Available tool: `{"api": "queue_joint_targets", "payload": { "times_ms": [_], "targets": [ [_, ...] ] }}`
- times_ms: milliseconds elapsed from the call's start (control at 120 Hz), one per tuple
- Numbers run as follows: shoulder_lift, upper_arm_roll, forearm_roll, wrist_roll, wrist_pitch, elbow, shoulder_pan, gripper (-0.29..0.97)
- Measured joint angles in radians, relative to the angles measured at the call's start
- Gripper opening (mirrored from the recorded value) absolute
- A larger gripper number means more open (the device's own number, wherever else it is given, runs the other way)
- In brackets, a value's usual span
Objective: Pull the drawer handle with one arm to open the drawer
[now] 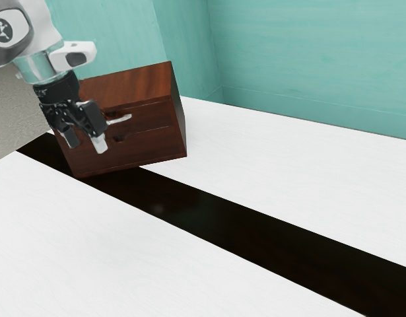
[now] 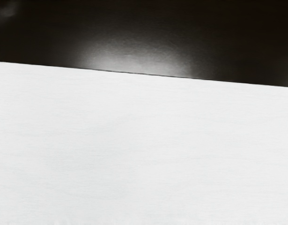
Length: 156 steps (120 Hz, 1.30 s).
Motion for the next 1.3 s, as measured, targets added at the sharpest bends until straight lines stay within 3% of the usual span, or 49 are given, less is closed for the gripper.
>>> {"api": "queue_joint_targets", "payload": {
  "times_ms": [283, 417, 658, 742, 842, 958, 1067, 1300],
  "targets": [
    [-0.020, 0.035, 0.013, -0.029, 0.074, -0.038, -0.087, 0.66],
    [-0.010, 0.023, 0.007, -0.248, 0.082, -0.043, -0.052, 0.66],
    [0.040, 0.017, -0.053, -0.704, 0.096, -0.031, -0.191, 0.65],
    [0.039, -0.192, -0.057, -0.828, 0.098, -0.019, -0.020, 0.65],
    [0.023, -0.328, -0.043, -0.967, 0.116, -0.023, 0.104, 0.65],
    [-0.004, -0.361, 0.019, -1.129, 0.159, -0.051, 0.256, 0.64],
    [-0.107, -0.347, 0.049, -1.261, 0.272, -0.213, 0.492, 0.63],
    [-0.119, -0.346, 0.162, -1.549, 0.442, -0.292, 0.462, 0.63]
  ]
}}
